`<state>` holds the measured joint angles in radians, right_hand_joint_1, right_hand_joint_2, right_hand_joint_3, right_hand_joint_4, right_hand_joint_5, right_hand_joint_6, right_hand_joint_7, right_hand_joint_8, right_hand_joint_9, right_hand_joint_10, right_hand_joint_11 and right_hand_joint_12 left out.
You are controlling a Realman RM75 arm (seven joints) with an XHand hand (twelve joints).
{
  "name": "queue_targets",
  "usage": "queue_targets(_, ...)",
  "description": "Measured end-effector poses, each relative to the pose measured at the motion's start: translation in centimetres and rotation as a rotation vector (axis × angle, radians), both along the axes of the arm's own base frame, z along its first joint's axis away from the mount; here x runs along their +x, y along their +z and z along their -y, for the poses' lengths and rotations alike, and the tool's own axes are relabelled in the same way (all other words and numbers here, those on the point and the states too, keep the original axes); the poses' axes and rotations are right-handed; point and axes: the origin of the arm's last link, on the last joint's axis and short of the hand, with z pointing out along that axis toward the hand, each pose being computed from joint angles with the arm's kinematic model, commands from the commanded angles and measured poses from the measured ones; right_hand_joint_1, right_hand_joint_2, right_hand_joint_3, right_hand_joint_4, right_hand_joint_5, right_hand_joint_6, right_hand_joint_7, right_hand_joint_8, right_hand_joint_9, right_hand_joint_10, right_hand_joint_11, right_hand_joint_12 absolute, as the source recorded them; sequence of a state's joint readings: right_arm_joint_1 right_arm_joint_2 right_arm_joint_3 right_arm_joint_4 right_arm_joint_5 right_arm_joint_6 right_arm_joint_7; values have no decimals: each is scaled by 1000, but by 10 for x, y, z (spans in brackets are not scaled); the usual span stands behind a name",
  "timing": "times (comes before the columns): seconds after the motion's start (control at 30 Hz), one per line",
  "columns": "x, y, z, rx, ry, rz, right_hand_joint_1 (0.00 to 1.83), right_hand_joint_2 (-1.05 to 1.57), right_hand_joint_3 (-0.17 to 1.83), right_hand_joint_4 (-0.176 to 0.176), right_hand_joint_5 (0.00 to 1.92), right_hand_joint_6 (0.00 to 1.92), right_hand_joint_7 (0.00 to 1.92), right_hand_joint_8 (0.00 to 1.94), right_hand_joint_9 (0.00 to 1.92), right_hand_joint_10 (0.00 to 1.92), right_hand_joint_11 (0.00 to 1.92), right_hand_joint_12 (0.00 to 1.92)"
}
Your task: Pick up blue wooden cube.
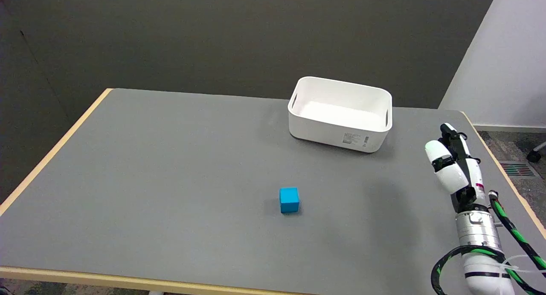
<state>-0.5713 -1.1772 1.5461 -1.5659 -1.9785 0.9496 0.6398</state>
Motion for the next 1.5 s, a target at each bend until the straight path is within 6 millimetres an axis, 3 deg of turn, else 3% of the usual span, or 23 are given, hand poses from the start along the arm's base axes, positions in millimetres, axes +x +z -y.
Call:
queue_targets(0.2, 1, -3, 1, 12, -8, -17, 384, 625, 967, -4, 79, 355, 90, 263, 27, 567, -1, 995)
queue_targets(0.5, 11, -22, 6, 97, -30, -136, 407, 648, 894, -53, 144, 383, 215, 396, 139, 763, 12, 1183)
queue_targets(0.57, 14, -30, 7, 130, -38, -179, 448, 681, 812, -64, 164, 370, 261, 401, 165, 818, 19, 1233)
queue_targets(0.83, 12, -77, 1, 271, -95, -342, 501, 683, 816, -91, 198, 416, 324, 524, 251, 930, 82, 1302)
queue_targets(0.93, 7, -96, -5, 310, -112, -397, 459, 642, 924, -91, 193, 456, 311, 570, 275, 887, 101, 1281)
queue_targets(1.13, -1, -128, -22, 369, -121, -486, 553, 679, 829, -84, 222, 449, 349, 549, 275, 956, 129, 1350)
queue_targets(1.5, -2, -166, -35, 513, -102, -662, 638, 675, 862, -68, 223, 447, 361, 544, 290, 959, 142, 1362)
